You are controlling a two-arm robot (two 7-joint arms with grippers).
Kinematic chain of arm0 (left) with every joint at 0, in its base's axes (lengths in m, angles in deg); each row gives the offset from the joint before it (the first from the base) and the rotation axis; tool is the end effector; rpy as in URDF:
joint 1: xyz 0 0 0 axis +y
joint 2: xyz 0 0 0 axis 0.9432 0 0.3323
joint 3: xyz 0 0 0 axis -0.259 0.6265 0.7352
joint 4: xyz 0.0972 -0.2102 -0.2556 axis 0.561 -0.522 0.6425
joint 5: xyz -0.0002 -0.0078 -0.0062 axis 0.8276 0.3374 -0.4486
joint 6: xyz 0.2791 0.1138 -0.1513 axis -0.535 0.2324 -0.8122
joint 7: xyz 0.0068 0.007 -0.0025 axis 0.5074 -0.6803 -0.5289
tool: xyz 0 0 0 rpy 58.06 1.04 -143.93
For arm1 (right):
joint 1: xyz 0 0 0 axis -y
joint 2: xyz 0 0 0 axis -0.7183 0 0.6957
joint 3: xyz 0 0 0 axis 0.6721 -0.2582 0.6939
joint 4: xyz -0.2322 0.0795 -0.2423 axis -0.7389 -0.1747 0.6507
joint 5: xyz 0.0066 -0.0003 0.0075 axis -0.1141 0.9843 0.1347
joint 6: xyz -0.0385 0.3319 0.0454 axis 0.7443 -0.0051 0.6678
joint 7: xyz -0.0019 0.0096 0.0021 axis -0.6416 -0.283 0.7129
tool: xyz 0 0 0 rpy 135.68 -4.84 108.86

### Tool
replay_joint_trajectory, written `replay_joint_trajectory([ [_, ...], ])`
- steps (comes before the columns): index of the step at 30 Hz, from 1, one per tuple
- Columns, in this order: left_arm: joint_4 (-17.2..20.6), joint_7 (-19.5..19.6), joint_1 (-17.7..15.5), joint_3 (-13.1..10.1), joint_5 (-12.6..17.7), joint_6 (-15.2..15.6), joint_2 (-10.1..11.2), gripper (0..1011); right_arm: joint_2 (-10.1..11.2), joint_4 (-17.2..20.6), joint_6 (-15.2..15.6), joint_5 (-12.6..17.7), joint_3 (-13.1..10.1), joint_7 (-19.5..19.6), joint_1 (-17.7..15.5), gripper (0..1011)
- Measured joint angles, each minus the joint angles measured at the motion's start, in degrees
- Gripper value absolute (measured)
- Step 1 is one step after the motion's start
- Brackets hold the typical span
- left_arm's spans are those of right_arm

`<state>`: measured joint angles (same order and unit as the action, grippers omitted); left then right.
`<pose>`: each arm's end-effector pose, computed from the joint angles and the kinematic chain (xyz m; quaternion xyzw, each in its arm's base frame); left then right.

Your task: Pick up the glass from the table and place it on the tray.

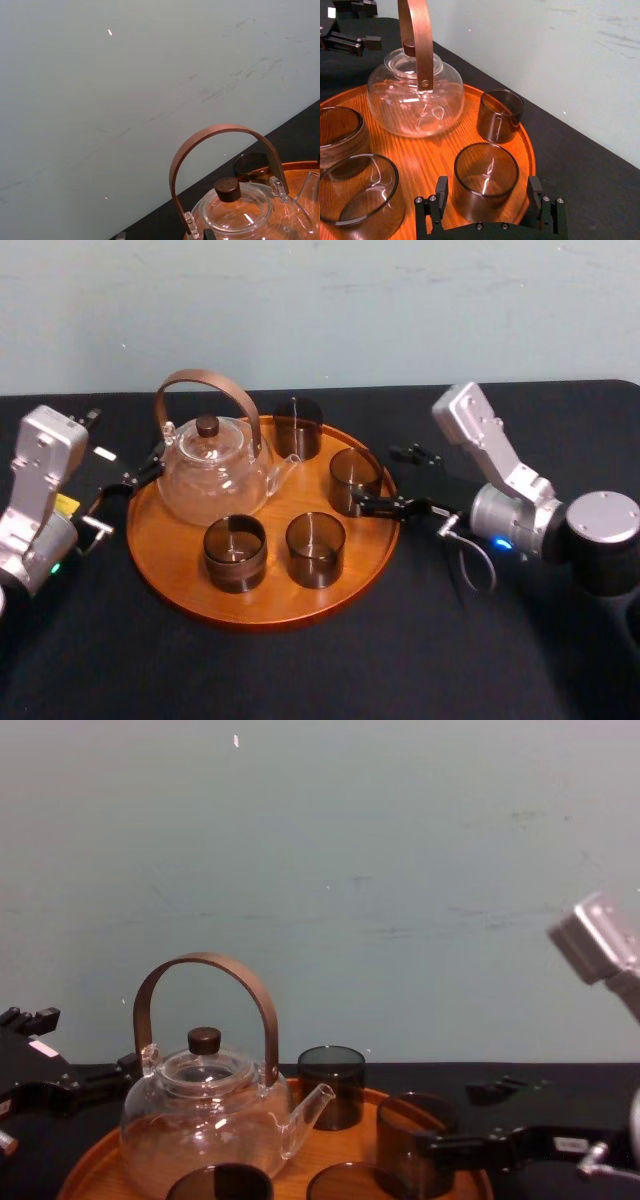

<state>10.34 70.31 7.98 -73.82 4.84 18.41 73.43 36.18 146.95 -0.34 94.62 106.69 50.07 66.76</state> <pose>0.3940 0.1062 -0.3519 0.1414 -0.1325 0.5798 0.7913 0.4644 -0.0282 -0.3405 -0.1809 -0.0132 -0.3723 0.9102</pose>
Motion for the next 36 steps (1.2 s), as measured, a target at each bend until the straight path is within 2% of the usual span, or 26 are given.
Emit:
replay_joint_trajectory([
  [9, 0.00, 0.00, 0.00, 0.00, 0.00, 0.00, 0.00, 1001, 3.38, 4.91, 0.38, 2.26, -2.81, 0.33, -3.78, 1002],
  [15, 0.00, 0.00, 0.00, 0.00, 0.00, 0.00, 0.00, 1001, 5.77, 8.65, -0.49, 4.37, -5.77, 1.54, -7.13, 1002],
  [18, 0.00, 0.00, 0.00, 0.00, 0.00, 0.00, 0.00, 1001, 6.76, 10.25, -1.72, 5.25, -8.17, 3.32, -9.00, 1002],
  [28, 0.00, 0.00, 0.00, 0.00, 0.00, 0.00, 0.00, 1001, 7.12, 10.19, -2.17, 5.61, -13.80, 8.56, -10.61, 1002],
  [32, 0.00, -0.01, 0.00, 0.00, 0.00, 0.00, 0.00, 1001, 6.98, 9.86, -1.77, 5.31, -14.86, 9.66, -10.74, 1002],
  [36, 0.00, 0.00, 0.00, 0.00, 0.00, 0.00, 0.00, 1001, 6.96, 9.86, -1.76, 5.29, -14.70, 9.57, -10.71, 1002],
])
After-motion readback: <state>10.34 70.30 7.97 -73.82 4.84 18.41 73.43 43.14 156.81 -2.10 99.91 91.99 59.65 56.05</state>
